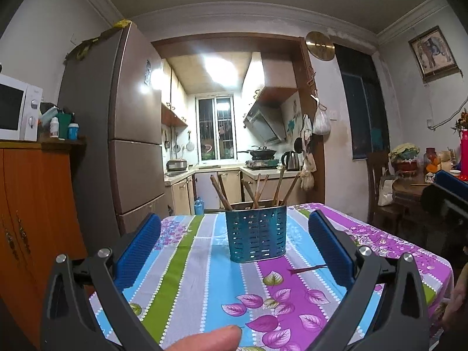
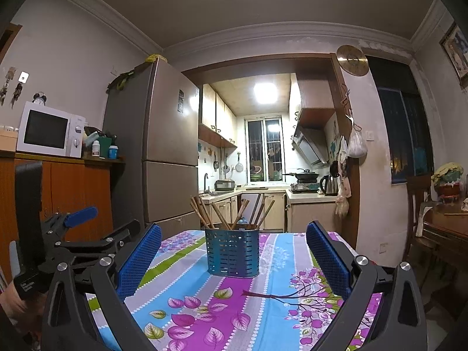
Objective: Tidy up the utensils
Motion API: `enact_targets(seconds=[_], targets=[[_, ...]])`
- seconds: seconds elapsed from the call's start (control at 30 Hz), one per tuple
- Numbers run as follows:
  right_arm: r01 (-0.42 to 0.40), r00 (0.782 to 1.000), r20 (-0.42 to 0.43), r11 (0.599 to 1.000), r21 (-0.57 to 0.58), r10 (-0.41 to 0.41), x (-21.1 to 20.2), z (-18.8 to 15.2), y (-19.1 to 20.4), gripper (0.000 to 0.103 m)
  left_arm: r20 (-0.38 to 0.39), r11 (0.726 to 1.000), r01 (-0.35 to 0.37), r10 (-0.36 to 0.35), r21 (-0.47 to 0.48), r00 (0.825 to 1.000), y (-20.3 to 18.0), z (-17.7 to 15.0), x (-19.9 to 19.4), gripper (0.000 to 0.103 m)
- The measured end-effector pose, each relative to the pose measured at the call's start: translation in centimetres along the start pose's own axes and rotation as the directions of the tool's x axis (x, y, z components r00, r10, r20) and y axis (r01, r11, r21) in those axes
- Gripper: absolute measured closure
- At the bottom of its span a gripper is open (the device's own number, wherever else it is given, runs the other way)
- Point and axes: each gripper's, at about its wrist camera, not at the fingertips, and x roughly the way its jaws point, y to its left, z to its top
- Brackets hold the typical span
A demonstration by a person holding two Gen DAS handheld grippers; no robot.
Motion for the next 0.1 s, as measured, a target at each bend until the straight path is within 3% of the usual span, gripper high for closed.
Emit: enact_targets(seconds=[0.1], targets=[[0.000,1.000,-0.005,1.000,-0.003,0.000,0.20,0.05,-0.10,0.005,-0.006,1.000,-0.006,0.006,0.000,1.000,0.15,-0.03,0.26,0.005]])
